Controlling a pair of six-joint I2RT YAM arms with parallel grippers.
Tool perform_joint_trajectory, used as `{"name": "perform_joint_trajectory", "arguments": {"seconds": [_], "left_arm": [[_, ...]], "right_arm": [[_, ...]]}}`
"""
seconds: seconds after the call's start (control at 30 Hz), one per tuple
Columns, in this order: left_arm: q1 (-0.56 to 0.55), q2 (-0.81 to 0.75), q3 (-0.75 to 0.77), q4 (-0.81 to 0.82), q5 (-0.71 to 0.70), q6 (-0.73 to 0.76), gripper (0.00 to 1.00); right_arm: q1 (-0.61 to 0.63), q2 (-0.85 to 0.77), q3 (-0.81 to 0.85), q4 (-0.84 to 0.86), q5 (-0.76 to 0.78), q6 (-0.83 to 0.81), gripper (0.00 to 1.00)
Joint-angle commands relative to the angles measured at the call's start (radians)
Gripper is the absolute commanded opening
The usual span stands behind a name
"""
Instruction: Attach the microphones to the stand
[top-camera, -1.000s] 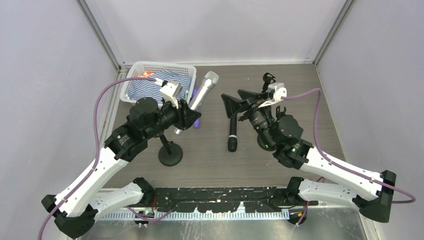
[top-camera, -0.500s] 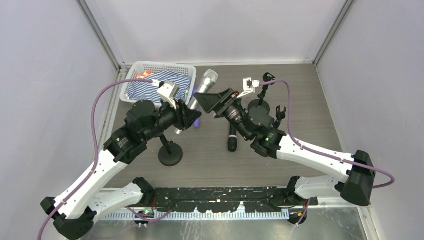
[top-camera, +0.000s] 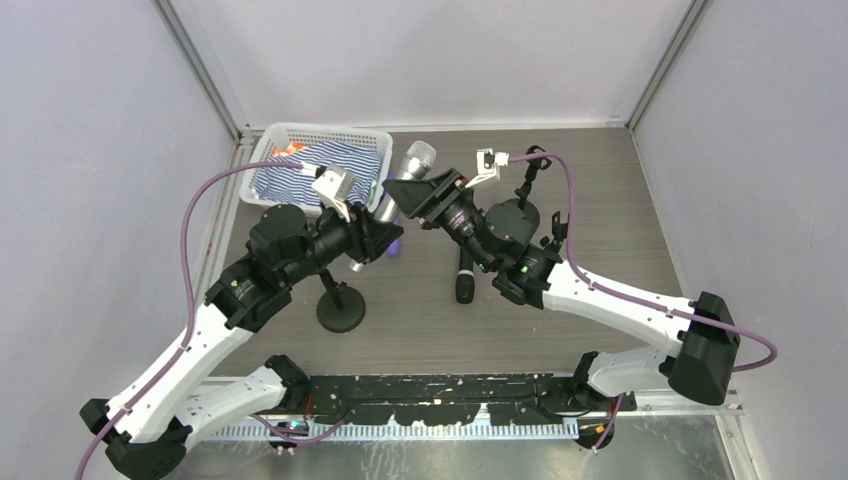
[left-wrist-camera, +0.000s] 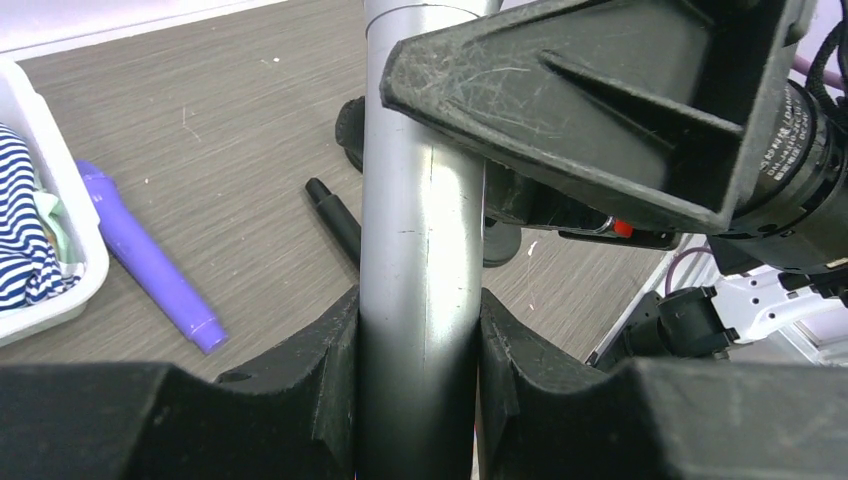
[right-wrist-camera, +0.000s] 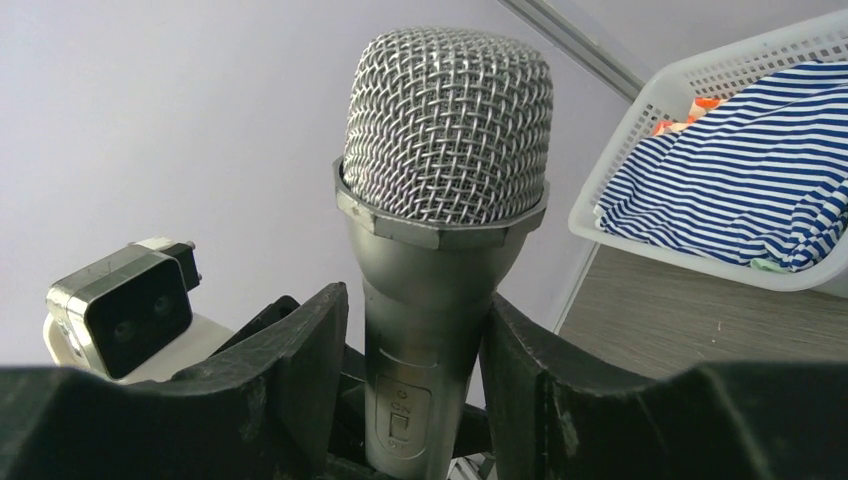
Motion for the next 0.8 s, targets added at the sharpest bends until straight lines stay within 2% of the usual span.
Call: {"name": "perform_joint_trajectory", "arguments": {"seconds": [0.0,0.1,0.13,0.3,0.4,0.53,0.67,0.77], "left_arm": [[0.000,-0.021,-0.003,0.045,0.031,-0.001,0.00],[0.000,-0.017,-0.001,0.035,0.028,0.000,0.05],[0.000,-0.016,0.001,0.030,0.022,-0.003,0.13],[0.000,-0.038,0.013,-0.036,-0.071,-0.021,0.69],[0.000,-0.069,0.023,-0.097,-0.179,-0.043,0.88],[0.000,-0.112,0.054,-0.217,-0.350,-0.106,0.97],[0.000,-0.158,0.074,-0.377,-0.525,-0.218,1.00],[0.000,-0.185,0.070,-0.486,-0.602,-0.289,1.00]], "right_arm": [[-0.010,0.014,0.060,0.055,-0.011,0.007,0.52],[-0.018,0.026,0.056,0.074,-0.022,0.009,0.38],[-0.020,0.027,0.049,0.086,-0.018,0.009,0.32],[-0.032,0.012,0.000,0.143,0.032,-0.006,0.08],[-0.045,-0.012,-0.016,0.127,0.055,-0.046,0.02],[-0.053,-0.056,-0.036,0.083,0.088,-0.134,0.01],[-0.056,-0.109,-0.055,0.016,0.135,-0.237,0.01],[-0.058,-0.146,-0.066,-0.030,0.161,-0.314,0.01]]}}
